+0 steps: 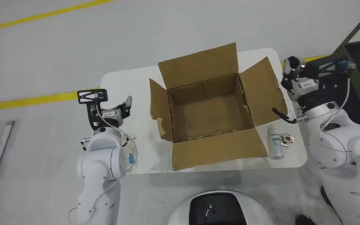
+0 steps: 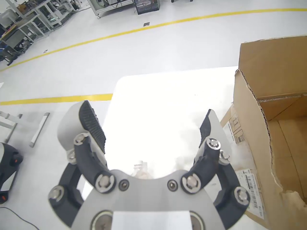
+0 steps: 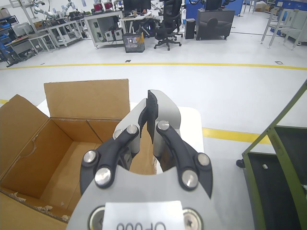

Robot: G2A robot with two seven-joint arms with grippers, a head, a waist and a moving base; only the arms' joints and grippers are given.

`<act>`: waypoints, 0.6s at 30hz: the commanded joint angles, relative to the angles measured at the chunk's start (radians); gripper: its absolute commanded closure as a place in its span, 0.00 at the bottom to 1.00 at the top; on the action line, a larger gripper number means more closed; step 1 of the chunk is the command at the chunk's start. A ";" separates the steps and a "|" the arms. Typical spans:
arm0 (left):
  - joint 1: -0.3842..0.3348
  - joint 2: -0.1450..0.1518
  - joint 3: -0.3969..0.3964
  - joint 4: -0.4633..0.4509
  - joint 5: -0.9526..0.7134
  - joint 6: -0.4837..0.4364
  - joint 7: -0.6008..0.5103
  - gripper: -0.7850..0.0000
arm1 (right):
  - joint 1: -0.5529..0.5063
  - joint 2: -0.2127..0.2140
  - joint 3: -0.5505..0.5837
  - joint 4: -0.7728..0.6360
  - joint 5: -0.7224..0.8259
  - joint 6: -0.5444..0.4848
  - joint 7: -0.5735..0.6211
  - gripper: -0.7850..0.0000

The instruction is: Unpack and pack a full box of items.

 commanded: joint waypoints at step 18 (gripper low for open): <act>0.183 0.003 -0.027 -0.014 -0.001 -0.072 0.441 0.00 | -0.128 -0.008 -0.005 -0.026 0.016 -0.043 -0.290 1.00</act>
